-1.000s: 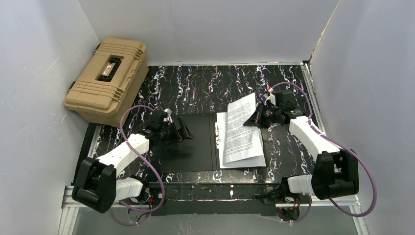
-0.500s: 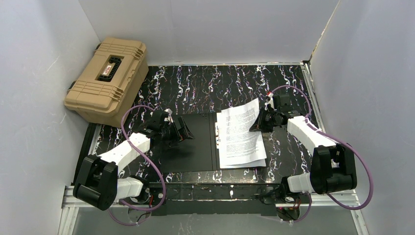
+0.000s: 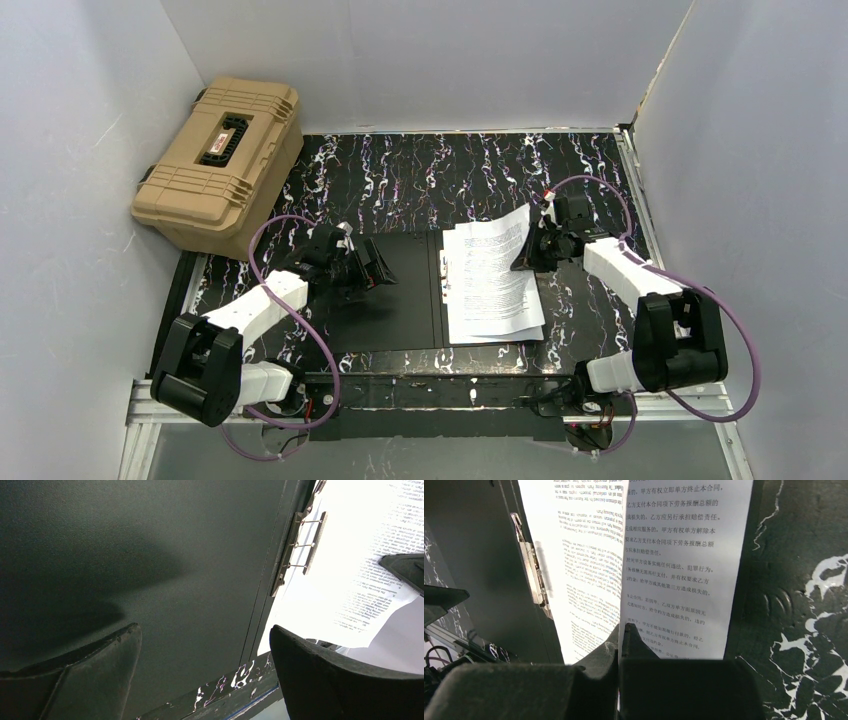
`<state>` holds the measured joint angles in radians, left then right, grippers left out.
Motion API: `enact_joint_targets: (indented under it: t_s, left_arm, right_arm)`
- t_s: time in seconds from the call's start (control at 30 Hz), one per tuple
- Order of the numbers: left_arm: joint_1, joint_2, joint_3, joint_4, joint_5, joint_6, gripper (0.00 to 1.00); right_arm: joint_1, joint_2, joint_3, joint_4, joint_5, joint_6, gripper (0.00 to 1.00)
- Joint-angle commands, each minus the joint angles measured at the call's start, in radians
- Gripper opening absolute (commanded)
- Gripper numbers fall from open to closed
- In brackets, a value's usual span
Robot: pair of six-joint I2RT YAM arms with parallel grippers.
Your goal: Put the files into the folder
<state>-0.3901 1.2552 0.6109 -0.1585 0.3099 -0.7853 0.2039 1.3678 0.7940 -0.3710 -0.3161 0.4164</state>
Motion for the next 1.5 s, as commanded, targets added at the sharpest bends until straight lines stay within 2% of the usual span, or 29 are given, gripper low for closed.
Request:
enact_joint_targets:
  t_s: [0.0,0.53,0.67,0.83,1.07,1.23,1.47]
  left_arm:
    - [-0.003,-0.007,0.016,-0.008,-0.003,0.008,0.98]
    - [-0.003,-0.004,0.015,-0.011,-0.007,0.011,0.98]
    - [-0.003,-0.004,0.013,-0.011,-0.007,0.010,0.98]
    - [-0.005,-0.005,0.015,-0.014,-0.008,0.011,0.98]
    - [-0.005,-0.025,0.016,-0.030,-0.019,0.015,0.98]
    - [-0.004,-0.044,0.019,-0.049,-0.027,0.020,0.98]
    - [-0.004,-0.090,0.027,-0.083,-0.047,0.030,0.98]
  right_arm:
    - [0.018,0.029,0.001,0.051,-0.017,-0.017,0.01]
    - [0.060,0.100,-0.002,0.099,0.008,-0.021,0.01]
    - [0.061,0.103,-0.001,0.101,0.026,-0.019,0.18]
    - [0.060,0.102,0.009,0.087,0.081,-0.019,0.46]
    - [0.061,0.083,0.009,0.054,0.208,-0.010,0.69]
    - [0.061,0.059,0.020,0.016,0.339,-0.014,0.78]
    - [0.084,-0.009,0.059,-0.044,0.548,-0.019,0.82]
